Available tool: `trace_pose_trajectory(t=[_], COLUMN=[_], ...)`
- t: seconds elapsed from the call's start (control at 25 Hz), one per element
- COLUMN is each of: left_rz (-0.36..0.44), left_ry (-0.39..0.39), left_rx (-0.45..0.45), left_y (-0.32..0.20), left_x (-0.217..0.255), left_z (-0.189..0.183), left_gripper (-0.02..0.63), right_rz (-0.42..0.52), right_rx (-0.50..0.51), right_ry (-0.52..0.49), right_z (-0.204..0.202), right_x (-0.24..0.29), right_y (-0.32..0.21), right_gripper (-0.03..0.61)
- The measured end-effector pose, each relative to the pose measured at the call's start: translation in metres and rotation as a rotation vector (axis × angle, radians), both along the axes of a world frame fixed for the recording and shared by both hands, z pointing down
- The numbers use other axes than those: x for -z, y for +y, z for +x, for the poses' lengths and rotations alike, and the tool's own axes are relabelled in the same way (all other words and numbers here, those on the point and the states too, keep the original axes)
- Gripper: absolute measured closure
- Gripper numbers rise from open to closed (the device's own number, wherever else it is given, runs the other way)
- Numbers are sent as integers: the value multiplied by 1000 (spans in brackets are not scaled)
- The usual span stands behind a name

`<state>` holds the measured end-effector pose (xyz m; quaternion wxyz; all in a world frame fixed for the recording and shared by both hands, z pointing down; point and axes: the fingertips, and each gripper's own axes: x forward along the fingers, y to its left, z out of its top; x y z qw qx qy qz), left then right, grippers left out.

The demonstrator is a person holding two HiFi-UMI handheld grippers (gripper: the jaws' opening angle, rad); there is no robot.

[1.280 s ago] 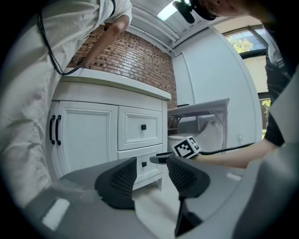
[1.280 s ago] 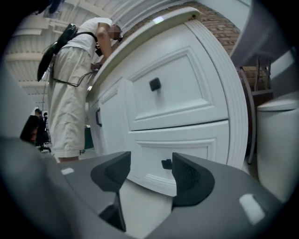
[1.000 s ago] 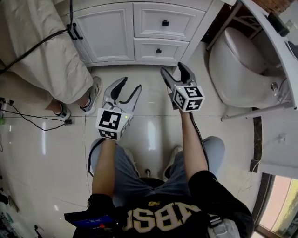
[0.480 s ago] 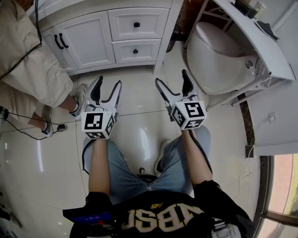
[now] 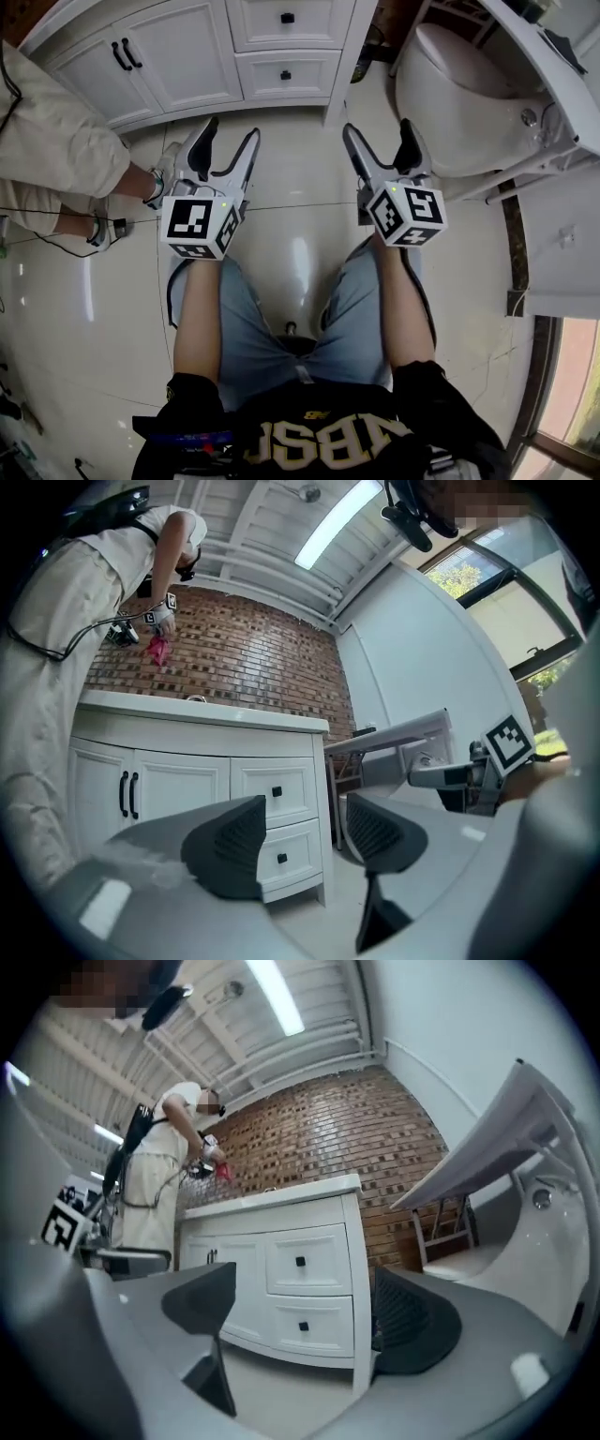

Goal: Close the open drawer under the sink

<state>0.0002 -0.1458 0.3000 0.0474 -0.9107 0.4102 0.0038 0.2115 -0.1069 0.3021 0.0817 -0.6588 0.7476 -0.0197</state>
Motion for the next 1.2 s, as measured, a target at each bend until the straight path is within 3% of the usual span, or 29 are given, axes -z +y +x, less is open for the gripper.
trace_pose_trajectory(t=[0.2,0.32,0.52,0.96,1.2], left_rz=[-2,-16,-18,-35,-41], left_ry=[-5,21,33,15,11], left_rx=[49,36,20,16,9], left_y=[-16,-14,-14,-16,-17], left_x=[-1,-4,1,-7,-9], left_z=[-2,-5,-5,-5,1], left_gripper=[343,344,345,344,341], right_rz=[-64,-82,-86,-68,-74], right_rx=[-23,-16,8,48,45], right_ry=[71,157,209,210,196], right_z=[1,-11,-27,-50,-43], right_x=[-11,-20,-18,-18,-18], right_y=[-16,-12,-17,-21,-21], right_gripper=[126,140,143,143,147])
